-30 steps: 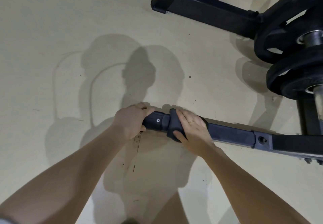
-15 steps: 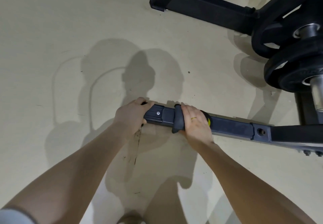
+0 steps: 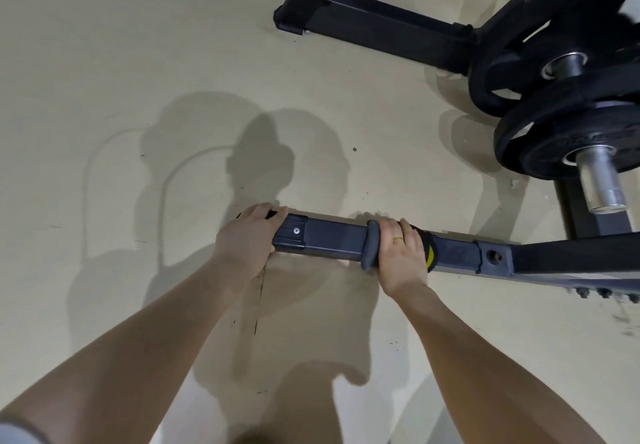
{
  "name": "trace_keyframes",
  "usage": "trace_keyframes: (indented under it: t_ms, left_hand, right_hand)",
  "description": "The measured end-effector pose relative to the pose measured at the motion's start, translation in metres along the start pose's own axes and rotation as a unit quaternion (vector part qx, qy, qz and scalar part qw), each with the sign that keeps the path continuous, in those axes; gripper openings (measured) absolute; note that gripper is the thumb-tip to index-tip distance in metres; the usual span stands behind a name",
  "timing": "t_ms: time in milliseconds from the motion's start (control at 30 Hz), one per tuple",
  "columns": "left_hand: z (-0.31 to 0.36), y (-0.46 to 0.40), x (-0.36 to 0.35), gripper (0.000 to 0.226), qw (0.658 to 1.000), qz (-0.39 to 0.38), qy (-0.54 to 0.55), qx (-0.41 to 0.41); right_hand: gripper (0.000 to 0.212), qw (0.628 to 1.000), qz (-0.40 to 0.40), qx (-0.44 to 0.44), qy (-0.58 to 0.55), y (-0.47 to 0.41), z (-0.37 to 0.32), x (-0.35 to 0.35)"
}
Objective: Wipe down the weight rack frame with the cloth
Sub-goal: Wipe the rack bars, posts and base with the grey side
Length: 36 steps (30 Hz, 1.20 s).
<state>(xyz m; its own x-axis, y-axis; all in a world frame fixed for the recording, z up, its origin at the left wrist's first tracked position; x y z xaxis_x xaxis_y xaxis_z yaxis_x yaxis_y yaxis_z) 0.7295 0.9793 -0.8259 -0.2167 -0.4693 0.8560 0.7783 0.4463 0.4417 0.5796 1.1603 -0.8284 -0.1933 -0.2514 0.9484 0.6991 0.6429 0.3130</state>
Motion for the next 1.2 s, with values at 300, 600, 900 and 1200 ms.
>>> trace_keyframes:
  t_ms: [300, 600, 900, 1200]
  left_hand:
    - [0.032, 0.007, 0.003, 0.061, 0.996, 0.028, -0.073, -0.050]
    - [0.047, -0.009, 0.002, 0.057, 0.994, 0.029, -0.107, -0.006]
    - [0.026, -0.009, 0.012, 0.071, 0.999, -0.006, -0.044, -0.027]
    - [0.025, -0.007, 0.008, 0.068, 0.996, -0.003, -0.065, -0.060]
  right_hand:
    - [0.095, 0.977, -0.067, 0.179, -0.090, 0.007, -0.086, -0.002]
    - [0.047, 0.996, -0.020, 0.021, -0.090, -0.022, -0.025, 0.001]
    - [0.047, 0.988, -0.083, 0.126, -0.017, -0.042, -0.052, 0.009]
    - [0.080, 0.971, 0.075, 0.226, -0.001, 0.000, -0.040, -0.009]
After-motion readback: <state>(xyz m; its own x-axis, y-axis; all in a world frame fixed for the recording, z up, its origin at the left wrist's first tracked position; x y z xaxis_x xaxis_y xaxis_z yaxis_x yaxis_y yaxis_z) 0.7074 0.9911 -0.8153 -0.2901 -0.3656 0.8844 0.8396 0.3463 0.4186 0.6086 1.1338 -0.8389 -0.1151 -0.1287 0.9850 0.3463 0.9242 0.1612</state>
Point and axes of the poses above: each hand's wrist, its own y-axis away from the middle knuckle, its own x-axis out of the back of the hand, z = x × y, the point moved 7 cm from there along -y, towards the middle knuckle
